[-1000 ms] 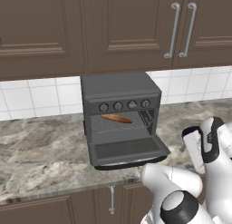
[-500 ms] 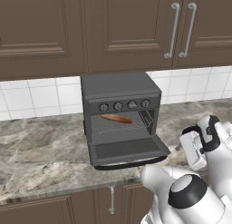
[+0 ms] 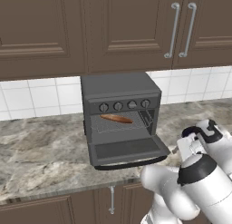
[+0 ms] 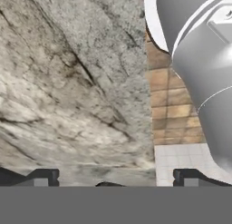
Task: Pull the toaster oven rack outwards. Pick up the baguette from the plate and place it on the toaster oven rack. Close the toaster oven door fully and set the temperature to the lowest setting.
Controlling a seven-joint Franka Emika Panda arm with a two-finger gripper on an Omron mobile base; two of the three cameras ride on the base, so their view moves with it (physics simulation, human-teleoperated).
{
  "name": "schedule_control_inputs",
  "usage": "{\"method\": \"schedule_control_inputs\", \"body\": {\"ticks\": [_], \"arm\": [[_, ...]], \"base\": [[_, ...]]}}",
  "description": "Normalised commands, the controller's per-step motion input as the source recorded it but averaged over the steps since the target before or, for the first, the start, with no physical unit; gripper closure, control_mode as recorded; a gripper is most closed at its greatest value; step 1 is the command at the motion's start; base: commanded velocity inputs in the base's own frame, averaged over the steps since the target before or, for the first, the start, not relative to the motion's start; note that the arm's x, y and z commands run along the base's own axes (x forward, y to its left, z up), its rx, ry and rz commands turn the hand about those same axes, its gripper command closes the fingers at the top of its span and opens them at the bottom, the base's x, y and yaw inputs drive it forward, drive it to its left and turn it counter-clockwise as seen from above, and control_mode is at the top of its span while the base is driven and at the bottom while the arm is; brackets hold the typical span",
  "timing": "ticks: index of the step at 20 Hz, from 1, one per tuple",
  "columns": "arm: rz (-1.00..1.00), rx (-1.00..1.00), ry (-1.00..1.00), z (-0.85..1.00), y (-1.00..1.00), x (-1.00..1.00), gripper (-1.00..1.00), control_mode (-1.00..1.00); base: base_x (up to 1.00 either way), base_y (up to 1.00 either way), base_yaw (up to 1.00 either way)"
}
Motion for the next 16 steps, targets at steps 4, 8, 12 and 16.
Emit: {"method": "schedule_control_inputs", "body": {"ticks": [4,8,12,16], "arm": [[0.00,0.08,0.00,-0.22,0.00,0.15,-1.00,-1.00],[0.00,0.07,0.00,-0.13,0.01,0.14,-1.00,-1.00],[0.00,0.04,0.00,-0.08,0.12,0.12,-1.00,-1.00],[0.00,0.02,0.00,-0.06,0.17,0.18,-1.00,-1.00]], "base": [[0.00,0.00,0.00],[0.00,0.00,0.00],[0.00,0.00,0.00],[0.00,0.00,0.00]]}}
